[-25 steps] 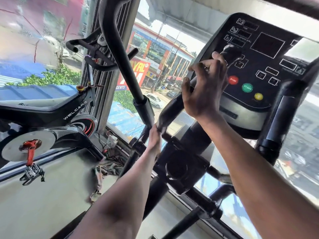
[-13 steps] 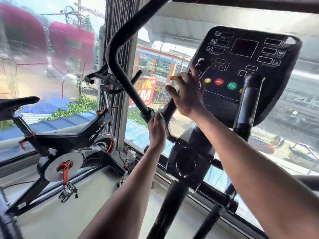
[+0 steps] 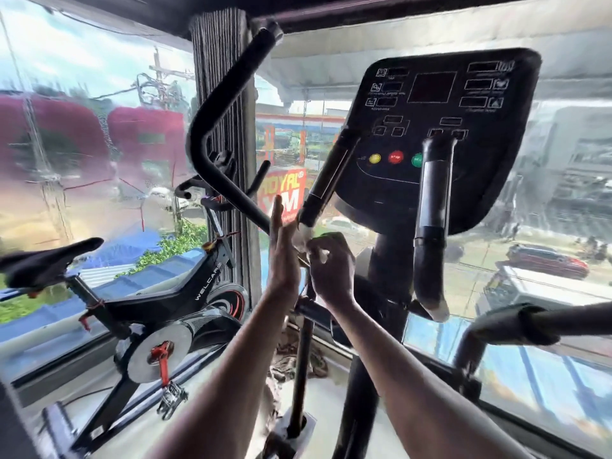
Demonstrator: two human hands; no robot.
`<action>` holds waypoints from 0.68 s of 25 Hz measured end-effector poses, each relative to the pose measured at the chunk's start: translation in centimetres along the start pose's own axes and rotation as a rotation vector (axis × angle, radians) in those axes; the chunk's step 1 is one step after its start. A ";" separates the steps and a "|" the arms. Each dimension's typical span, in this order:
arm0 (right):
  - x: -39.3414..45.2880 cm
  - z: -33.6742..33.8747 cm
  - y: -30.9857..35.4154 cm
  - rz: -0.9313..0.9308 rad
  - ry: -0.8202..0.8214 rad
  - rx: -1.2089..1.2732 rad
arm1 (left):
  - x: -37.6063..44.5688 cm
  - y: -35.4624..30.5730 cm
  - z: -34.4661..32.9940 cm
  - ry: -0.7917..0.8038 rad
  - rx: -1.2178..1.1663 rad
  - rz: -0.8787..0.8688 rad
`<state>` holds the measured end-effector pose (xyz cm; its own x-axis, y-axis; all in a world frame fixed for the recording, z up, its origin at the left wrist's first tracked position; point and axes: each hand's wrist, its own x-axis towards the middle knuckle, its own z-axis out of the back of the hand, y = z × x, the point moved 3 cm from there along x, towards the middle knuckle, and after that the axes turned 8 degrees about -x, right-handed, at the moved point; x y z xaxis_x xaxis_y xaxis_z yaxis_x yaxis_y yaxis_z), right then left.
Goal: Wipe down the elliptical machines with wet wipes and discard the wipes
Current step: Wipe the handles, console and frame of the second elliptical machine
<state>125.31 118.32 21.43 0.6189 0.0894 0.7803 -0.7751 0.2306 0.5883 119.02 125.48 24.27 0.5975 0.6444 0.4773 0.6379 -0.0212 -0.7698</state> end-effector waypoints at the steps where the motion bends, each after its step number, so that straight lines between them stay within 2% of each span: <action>1: 0.5 0.0 -0.6 -0.135 -0.037 0.047 | 0.7 0.1 0.0 -0.017 0.086 -0.007; 3: 1.1 -0.7 -0.2 -0.294 0.016 0.132 | 2.4 0.3 -0.2 -0.011 0.222 0.049; 5: 0.7 -1.6 0.3 -0.237 0.062 0.146 | 3.7 1.1 -0.7 -0.006 0.279 0.110; 8: -1.0 -2.7 -1.7 -0.175 0.061 0.051 | 4.8 2.5 -0.7 -0.117 0.189 0.189; 11: -0.2 -3.6 -5.3 -0.422 0.134 -0.037 | 5.0 3.4 -0.7 -0.232 0.189 0.185; 12: -0.1 -3.9 -5.3 -0.443 0.152 -0.021 | 4.6 3.0 -1.1 -0.261 0.187 0.157; 15: -1.8 -4.1 -2.5 -0.223 -0.013 0.095 | 4.8 2.9 -1.3 -0.323 0.133 0.055; 17: -3.0 -4.9 -3.6 -0.141 -0.070 0.091 | 4.9 3.3 -1.3 -0.317 0.085 0.040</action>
<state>126.80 121.93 15.93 0.7141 -0.0061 0.7001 -0.6918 0.1472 0.7069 124.75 127.58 24.61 0.4316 0.8504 0.3010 0.5660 0.0045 -0.8244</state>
